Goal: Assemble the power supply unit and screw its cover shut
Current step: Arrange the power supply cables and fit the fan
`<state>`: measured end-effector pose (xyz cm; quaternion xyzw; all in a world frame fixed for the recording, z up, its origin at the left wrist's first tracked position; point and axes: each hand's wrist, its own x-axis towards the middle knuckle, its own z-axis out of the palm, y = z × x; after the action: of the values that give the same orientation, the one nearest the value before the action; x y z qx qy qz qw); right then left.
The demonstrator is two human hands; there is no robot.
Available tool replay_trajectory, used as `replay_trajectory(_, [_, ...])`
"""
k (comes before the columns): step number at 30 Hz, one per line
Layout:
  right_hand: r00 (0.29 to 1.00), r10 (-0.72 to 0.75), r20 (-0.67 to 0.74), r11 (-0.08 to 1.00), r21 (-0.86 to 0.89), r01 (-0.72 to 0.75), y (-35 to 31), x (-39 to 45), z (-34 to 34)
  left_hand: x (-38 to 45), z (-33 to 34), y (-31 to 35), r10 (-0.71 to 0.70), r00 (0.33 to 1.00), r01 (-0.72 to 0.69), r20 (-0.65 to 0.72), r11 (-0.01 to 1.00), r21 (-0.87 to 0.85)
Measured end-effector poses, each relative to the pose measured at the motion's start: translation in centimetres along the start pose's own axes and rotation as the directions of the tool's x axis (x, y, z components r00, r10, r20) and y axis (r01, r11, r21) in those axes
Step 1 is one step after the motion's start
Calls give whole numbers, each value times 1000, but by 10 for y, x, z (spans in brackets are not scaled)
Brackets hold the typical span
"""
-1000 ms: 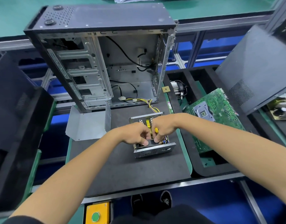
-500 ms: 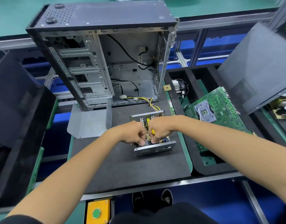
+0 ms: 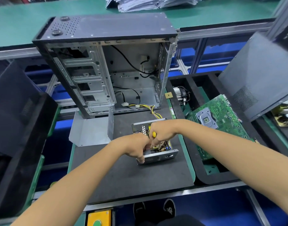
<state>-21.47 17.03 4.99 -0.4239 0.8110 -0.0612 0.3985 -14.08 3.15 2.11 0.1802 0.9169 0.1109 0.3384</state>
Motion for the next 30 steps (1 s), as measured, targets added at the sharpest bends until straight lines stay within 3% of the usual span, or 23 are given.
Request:
replay_trajectory(3, [978, 29, -205, 990, 138, 0, 9, -8, -23, -1, -5, 0, 6, 1000, -5, 29, 999, -32])
replay_trajectory(6, [901, 148, -408, 956, 293, -24, 26, -14, -42, -5, -17, -4, 12, 1000, -12, 1, 986, -167])
replay_trajectory(10, [776, 323, -541, 924, 358, -135, 54, -9, -46, -8, -43, -19, -86, 946, 24, -312, 980, -196])
replay_trajectory(13, [756, 424, -499, 891, 380, -249, 69, -6, -42, -6, -55, -39, -251, 856, 103, -452, 939, -327])
replay_trajectory(17, [822, 495, -281, 848, 359, -389, 82, 0, -28, 10, -53, -59, -360, 831, 207, -424, 908, -364])
replay_trajectory(22, [926, 349, -144, 879, 392, -270, 87, 12, -20, 36, -41, -67, -330, 905, 220, -269, 903, -370])
replay_trajectory(30, [967, 254, -24, 901, 368, -228, 99, 20, -27, 49, -39, -77, -292, 950, 201, -115, 848, -490])
